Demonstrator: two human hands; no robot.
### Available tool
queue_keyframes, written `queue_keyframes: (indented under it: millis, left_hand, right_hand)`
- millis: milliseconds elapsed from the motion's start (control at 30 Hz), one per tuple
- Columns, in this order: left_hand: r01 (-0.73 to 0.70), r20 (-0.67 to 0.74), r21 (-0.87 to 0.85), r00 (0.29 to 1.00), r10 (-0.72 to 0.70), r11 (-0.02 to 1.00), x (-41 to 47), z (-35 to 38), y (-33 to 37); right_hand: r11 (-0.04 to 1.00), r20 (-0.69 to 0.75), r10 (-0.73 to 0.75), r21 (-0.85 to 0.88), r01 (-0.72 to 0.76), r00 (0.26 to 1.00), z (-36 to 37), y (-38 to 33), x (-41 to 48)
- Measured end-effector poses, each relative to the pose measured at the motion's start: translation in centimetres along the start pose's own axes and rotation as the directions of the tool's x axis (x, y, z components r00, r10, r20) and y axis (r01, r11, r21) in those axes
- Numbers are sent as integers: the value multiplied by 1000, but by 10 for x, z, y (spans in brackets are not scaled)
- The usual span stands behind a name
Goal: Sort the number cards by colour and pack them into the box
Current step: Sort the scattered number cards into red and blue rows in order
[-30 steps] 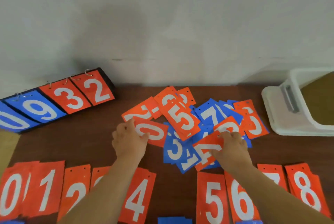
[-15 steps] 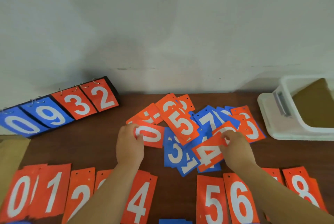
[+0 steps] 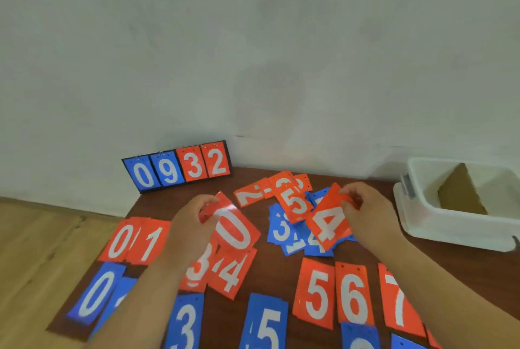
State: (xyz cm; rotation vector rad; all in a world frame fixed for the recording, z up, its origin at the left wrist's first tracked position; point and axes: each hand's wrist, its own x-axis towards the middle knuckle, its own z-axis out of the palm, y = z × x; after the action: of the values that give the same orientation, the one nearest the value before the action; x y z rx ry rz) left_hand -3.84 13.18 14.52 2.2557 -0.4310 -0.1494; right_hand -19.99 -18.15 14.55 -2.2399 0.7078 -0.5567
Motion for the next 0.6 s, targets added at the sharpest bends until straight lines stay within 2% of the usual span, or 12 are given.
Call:
queue_keyframes:
  millis: [167, 333, 467, 600]
  left_hand:
    - [3, 111, 84, 994, -13, 996, -40, -55, -17]
    - [48, 36, 91, 998, -51, 995, -42, -97, -54]
    - [129, -83, -40, 988, -132, 991, -25, -137, -88]
    - [164, -62, -71, 984, -169, 984, 3, -185, -129]
  right_hand:
    - [988, 123, -129, 98, 117, 984, 21, -50, -24]
    - [980, 238, -192, 103, 172, 952, 58, -86, -37]
    - [980, 325, -199, 58, 190, 925, 103, -114, -35]
    - [982, 342, -189, 49, 183, 921, 154, -156, -27]
